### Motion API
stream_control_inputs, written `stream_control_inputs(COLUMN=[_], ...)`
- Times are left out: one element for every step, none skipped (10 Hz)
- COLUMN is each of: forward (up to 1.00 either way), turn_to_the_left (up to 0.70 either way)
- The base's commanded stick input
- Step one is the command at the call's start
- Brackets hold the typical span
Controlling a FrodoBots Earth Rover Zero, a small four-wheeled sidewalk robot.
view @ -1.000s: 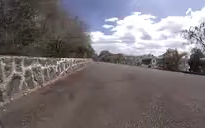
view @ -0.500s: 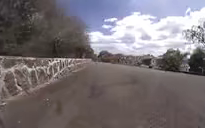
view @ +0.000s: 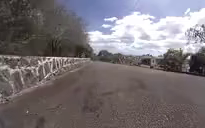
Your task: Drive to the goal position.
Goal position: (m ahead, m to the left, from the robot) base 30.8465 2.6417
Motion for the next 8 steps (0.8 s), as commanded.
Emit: stream_control_inputs(forward=[0.85,0.85,0.85,0.85,0.85,0.85,0.85,0.85], turn_to_the_left=[0.01,0.01,0.01,0.01,0.01,0.01,0.01,0.01])
